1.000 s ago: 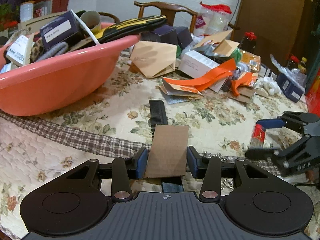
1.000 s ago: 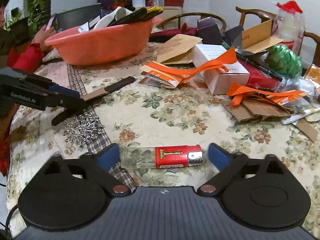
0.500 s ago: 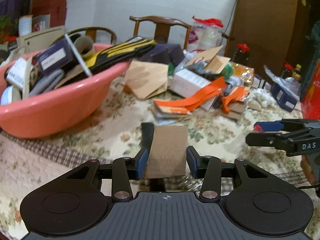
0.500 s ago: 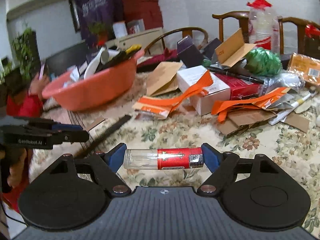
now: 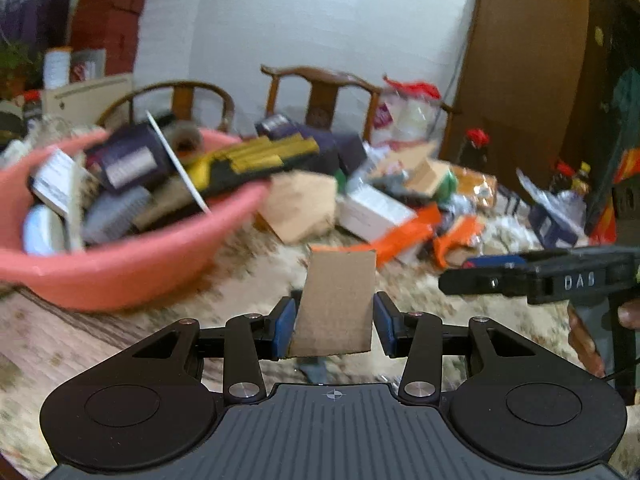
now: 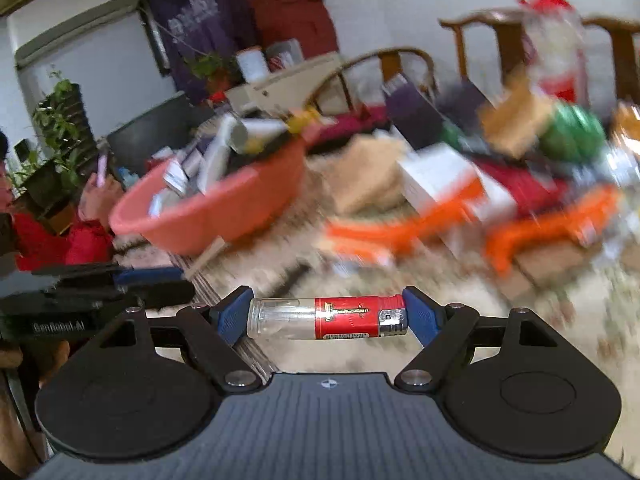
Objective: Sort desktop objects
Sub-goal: 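Carry the cardboard strip with the left tool while the right tool carries the lighter to the basin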
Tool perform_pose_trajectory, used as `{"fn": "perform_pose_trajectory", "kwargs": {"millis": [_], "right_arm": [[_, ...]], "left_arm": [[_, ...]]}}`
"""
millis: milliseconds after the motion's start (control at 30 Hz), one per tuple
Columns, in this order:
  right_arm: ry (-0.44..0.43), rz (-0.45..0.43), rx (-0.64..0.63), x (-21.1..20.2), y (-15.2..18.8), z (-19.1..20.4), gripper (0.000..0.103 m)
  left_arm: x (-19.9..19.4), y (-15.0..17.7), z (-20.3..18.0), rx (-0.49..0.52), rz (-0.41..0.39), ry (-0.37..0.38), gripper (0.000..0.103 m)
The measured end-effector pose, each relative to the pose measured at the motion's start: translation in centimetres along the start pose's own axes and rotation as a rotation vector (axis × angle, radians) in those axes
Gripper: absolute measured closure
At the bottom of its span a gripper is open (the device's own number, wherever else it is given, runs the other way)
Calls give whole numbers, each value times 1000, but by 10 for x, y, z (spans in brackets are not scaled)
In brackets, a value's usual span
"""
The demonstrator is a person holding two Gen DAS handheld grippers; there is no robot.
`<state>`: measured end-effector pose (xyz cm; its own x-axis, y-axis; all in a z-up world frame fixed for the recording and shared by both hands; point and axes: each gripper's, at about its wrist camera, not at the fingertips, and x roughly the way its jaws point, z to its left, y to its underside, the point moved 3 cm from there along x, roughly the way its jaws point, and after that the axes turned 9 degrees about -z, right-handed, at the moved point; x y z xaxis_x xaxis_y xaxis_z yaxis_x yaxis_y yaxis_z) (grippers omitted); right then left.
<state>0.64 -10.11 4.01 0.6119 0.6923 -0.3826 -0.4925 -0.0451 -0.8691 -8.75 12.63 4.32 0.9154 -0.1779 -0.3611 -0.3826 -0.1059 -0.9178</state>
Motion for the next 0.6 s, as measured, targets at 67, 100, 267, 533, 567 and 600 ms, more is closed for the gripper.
{"fn": "perform_pose_trajectory", "kwargs": {"millis": [67, 100, 267, 533, 567, 600], "right_arm": [[-28, -19, -20, 8, -18, 19, 20], [-40, -30, -26, 12, -26, 28, 20], [-103, -67, -67, 44, -70, 76, 20], [-132, -139, -89, 100, -136, 131, 19], [-133, -139, -84, 109, -141, 135, 19], [-132, -136, -79, 119, -145, 136, 19]], "left_arm": [[-7, -14, 11, -1, -25, -24, 60], [-11, -22, 17, 0, -39, -41, 60], [-27, -71, 52, 6, -109, -120, 60], [-26, -148, 101, 11, -182, -248, 60], [-22, -154, 109, 13, -188, -269, 60], [-18, -158, 116, 9, -187, -283, 60]]}}
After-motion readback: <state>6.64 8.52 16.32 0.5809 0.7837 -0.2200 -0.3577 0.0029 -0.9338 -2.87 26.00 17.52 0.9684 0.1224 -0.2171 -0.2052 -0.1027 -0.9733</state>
